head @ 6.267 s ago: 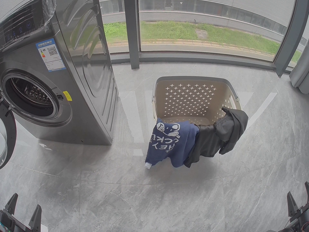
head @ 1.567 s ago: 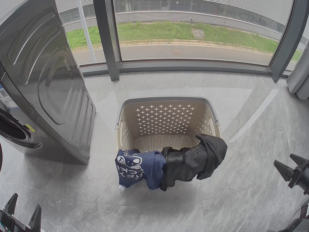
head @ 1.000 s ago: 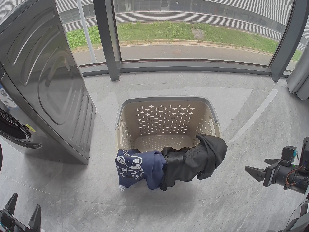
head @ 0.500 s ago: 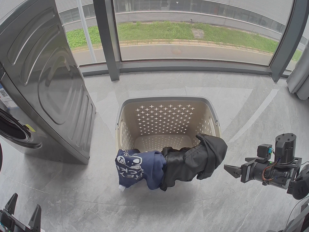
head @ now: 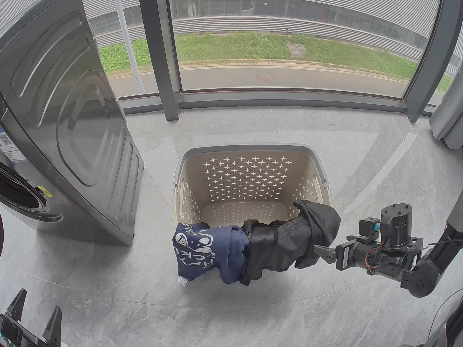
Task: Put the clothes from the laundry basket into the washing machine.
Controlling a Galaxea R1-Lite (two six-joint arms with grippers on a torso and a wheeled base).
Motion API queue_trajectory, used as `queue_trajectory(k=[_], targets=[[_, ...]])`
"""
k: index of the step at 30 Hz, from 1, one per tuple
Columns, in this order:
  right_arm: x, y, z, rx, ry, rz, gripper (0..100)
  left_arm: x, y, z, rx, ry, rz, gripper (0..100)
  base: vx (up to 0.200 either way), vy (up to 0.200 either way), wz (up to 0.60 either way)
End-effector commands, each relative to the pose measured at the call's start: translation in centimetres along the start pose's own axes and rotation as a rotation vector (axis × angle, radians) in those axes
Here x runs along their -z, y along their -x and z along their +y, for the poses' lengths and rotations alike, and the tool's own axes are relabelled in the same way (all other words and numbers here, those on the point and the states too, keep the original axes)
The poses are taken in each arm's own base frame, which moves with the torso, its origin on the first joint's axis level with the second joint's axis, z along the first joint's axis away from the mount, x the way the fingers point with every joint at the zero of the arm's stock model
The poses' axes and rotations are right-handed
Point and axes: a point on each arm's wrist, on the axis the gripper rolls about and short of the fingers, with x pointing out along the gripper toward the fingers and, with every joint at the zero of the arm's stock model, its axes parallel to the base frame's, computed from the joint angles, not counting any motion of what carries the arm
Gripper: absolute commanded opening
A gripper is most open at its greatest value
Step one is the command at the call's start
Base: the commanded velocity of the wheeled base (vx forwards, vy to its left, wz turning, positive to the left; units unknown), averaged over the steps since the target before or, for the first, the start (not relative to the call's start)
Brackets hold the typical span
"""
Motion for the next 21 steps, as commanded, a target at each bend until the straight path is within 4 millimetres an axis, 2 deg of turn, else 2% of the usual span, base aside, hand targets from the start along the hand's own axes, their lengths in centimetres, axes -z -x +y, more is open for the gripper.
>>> queue_trajectory(k=[1,10,21], targets=[[1.0,-1.7,0.4,0.002,0.010,0.042,100,0.5,0.0,0.0,-0.001,0.000,-0.002,100,0.000,0.000,0.00],[1.2,-4.1,0.3,0.004,0.007,0.007,100,0.5,0.0,0.0,0.000,0.000,-0.002,100,0.000,0.000,0.00],[0.8,-6.0,0.1,0.011,0.001,-0.015,100,0.5,0.0,0.0,0.000,0.000,-0.002,100,0.000,0.000,0.00]])
